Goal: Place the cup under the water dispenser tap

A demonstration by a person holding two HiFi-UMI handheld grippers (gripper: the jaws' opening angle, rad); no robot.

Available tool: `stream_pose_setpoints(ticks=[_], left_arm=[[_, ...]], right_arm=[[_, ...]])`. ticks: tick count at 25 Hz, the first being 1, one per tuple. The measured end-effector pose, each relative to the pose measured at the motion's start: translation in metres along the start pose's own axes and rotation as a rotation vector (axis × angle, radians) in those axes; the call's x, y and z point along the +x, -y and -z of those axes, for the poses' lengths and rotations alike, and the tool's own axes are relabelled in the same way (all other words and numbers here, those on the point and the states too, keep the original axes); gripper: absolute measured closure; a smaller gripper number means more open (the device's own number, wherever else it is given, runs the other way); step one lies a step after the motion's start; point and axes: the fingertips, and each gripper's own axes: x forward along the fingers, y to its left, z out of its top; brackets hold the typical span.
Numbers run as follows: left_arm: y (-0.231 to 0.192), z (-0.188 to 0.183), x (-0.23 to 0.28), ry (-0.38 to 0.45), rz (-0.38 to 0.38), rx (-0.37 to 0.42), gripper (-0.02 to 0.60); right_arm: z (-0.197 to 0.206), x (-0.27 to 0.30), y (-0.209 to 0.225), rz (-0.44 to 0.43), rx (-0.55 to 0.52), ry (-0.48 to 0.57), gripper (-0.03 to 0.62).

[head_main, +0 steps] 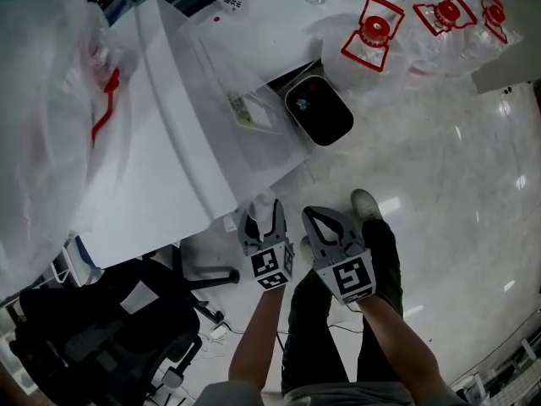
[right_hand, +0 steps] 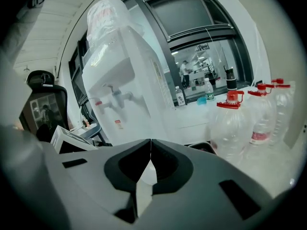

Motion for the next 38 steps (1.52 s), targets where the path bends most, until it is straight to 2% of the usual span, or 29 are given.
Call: stream_pose_setpoints(ticks=[5,11,16,25,28,32,38], left_arm=[[-0.009,0.006,0.022,0.030,-0.049,0.004,0.324],[-0.013,0.009,0.044,0.032,-0.057,-0.003,0.324],[-0.015,0.011,0.053,0.026,-0.063,-0.007,0.324],[-0.014,0.009,0.057,0.032,-0.049,-0.006,0.312],[-0.015,0.008,0.059,0.025,-0.045,-0.016,0.275],[-0.014,0.005,0.059,0.021,-0.038,-0.001,0.272],[-0.011,0.012,0.043,-0.012,-0.029,0.000,0.258]], right_arm=[[0.005,-0.007,0.016,0.051,0.026,0.005,0.583],[0.017,-0.018,0.038,0.115,0.061,-0.002,0.583],[0.017,-0.021,0.046,0.137,0.072,-0.002,0.583],[0.023,-0.022,0.046,0.136,0.073,-0.023,0.583],[0.017,-0.021,0.046,0.137,0.080,0.002,0.583],[0.011,-0.020,0.045,0.136,0.079,0.025,0.583],[0.011,-0.027,0.044,0.121,0.067,-0.010,0.583]])
